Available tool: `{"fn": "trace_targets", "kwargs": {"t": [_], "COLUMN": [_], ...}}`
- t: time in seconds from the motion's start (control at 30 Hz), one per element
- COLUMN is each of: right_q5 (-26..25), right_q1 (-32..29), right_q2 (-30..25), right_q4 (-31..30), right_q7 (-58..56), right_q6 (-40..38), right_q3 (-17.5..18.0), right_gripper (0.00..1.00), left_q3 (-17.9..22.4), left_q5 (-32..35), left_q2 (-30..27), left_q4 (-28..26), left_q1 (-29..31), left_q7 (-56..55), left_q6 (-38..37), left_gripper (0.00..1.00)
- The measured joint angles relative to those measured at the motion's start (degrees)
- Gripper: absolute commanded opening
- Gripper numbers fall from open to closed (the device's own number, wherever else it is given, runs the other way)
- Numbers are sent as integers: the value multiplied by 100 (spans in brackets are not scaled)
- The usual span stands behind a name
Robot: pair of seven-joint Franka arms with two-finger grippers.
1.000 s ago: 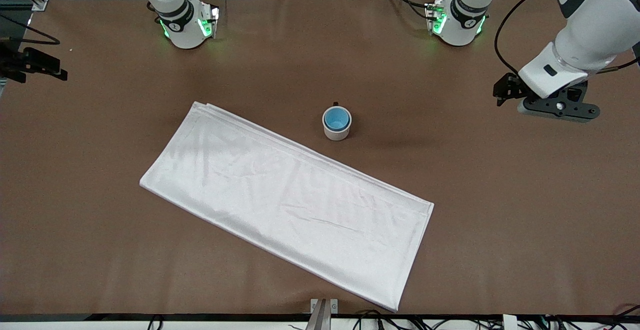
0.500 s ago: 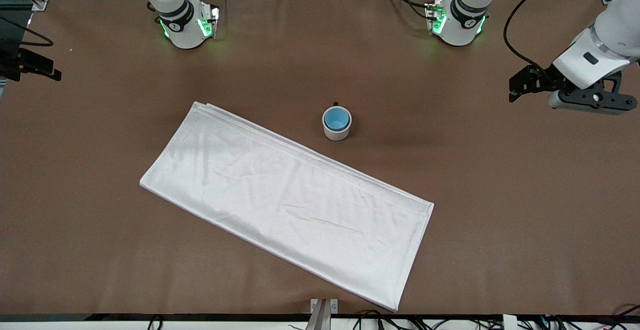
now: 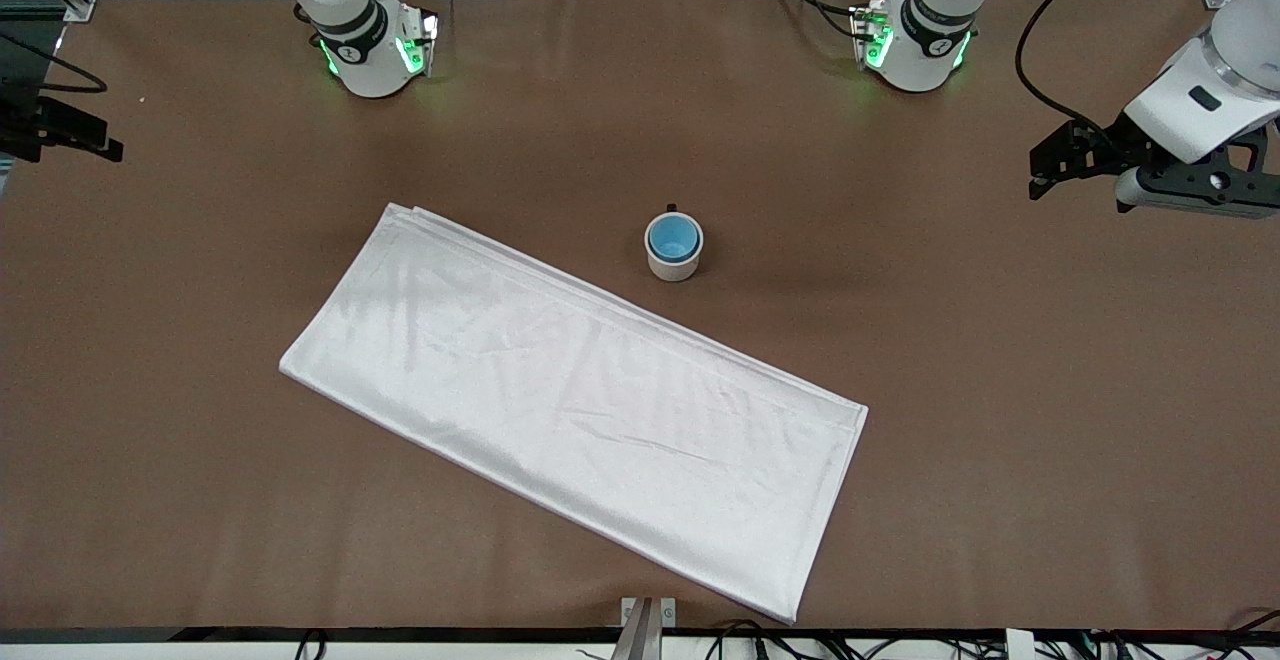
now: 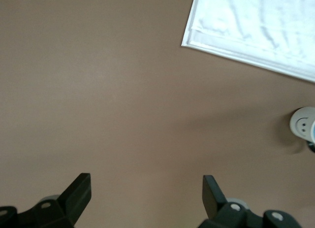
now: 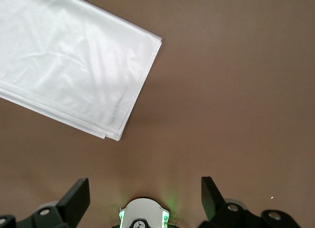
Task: Place blue cup into white mug on table
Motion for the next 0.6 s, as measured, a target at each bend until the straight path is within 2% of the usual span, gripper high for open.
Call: {"fn": "trace_targets", "kwargs": {"t": [0.3, 0.6], "right_q5": [-56, -105], "right_q1": [4, 14], "right_q2": [4, 5], "right_q4": [0, 0], "right_q7": [107, 569], "right_q6": [49, 96], "right_q3": [50, 254], "right_gripper": [100, 100], "left_q3": [0, 0], "left_q5": [0, 0], "left_q2": [0, 8], "left_q4": [0, 0], "left_q1": [0, 0], "left_q7": [-1, -25], "left_q6": [-3, -9], "left_gripper": [100, 100]}}
